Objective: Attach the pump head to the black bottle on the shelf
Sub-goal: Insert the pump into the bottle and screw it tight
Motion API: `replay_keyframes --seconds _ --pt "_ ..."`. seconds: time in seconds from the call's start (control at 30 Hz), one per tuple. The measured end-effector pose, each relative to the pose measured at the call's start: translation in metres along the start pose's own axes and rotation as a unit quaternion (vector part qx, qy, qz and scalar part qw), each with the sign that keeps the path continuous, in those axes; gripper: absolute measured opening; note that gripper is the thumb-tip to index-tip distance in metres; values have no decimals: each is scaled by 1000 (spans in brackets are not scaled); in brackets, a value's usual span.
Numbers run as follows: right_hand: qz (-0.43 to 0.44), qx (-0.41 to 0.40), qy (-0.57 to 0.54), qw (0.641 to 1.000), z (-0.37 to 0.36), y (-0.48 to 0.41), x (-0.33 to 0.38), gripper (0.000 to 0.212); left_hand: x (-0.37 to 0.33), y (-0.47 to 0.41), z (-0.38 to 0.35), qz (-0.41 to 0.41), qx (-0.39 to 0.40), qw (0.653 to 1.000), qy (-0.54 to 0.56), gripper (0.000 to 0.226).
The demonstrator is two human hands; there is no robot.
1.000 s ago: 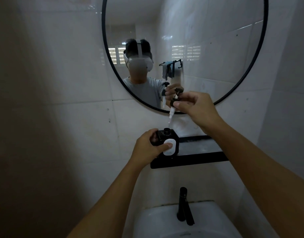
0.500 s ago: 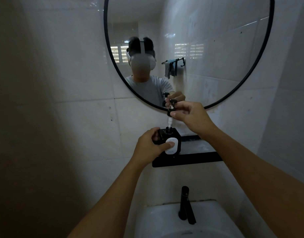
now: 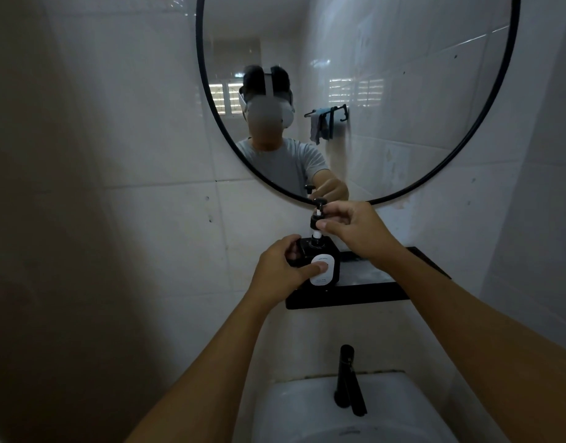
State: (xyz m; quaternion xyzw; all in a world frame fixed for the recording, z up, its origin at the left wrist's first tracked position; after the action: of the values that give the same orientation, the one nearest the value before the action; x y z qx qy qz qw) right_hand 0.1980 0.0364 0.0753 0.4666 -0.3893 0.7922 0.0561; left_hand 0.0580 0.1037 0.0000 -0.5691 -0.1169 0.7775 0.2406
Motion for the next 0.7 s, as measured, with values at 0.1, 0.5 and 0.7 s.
replay_keyframes --seconds 0.1,0.5,0.7 --pt "-8 4 19 1000 -2 5 -10 32 1 0 0 3 0 1000 -1 78" --pt "-12 -1 23 1000 -8 13 -26 40 0 -1 -1 2 2 1000 -3 75" --pt "-10 -16 17 1000 -6 12 -28 29 -1 -2 -4 -7 21 1000 -2 77"
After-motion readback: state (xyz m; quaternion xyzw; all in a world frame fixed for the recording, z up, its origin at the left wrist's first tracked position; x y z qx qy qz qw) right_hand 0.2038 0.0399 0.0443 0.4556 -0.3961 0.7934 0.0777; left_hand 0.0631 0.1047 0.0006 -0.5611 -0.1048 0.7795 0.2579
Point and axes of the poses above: each hand's wrist, its own y-axis away from the middle knuckle, its own z-axis out of the back of the hand, x = y × z, the point moved 9 cm from there along -y, towards the middle knuckle, and after that the axes turned 15 degrees about -x, right-handed, at the moved point
